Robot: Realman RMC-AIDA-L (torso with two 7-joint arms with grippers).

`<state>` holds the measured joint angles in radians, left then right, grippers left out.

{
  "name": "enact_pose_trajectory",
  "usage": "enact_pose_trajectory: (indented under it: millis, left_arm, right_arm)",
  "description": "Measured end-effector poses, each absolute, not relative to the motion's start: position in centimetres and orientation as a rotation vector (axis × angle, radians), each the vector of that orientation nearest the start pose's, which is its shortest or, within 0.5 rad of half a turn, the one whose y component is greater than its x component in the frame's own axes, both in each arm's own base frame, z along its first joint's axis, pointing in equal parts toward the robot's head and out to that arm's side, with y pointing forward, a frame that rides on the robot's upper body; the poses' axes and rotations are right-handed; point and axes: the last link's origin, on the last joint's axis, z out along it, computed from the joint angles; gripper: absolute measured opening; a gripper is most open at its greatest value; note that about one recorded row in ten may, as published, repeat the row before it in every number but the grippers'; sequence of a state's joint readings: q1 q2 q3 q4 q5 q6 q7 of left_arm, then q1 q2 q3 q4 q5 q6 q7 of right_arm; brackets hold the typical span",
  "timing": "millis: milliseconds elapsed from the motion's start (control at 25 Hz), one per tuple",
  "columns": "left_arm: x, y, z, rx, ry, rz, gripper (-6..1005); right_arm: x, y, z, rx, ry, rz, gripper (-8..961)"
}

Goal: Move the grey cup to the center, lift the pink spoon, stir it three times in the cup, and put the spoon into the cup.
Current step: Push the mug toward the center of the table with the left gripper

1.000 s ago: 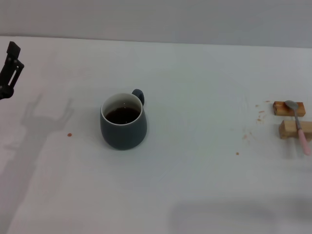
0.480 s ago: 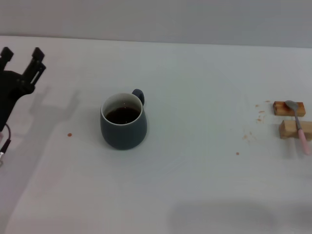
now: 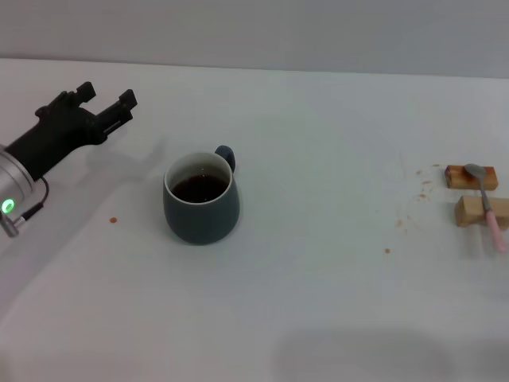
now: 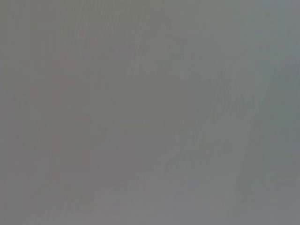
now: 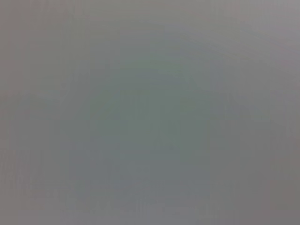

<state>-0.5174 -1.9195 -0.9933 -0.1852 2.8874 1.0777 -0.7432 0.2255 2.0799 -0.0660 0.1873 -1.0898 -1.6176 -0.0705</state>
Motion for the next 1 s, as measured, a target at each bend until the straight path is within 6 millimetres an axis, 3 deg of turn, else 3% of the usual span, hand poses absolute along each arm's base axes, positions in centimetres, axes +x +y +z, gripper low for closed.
enact_pose_trajectory:
  millis: [320,680,1000]
  left_arm:
    - [-32.4,39.2,1.8,-2.012,-0.871,-0.698,832]
    - [-32.3,39.1,0.6,-2.143,-0.871,-0.585,832]
    - [-32.5,38.4,-0.5,-2.187,-0.873,-0.55,832]
  right_arm:
    - [37.7,22.3,3.0,-1.179,0.425,0.578,514]
    - [38.0,22.3,3.2,-1.158,0.466,0.61,514]
    - [39.5,21.9,4.3,-1.119,0.58,0.725,515]
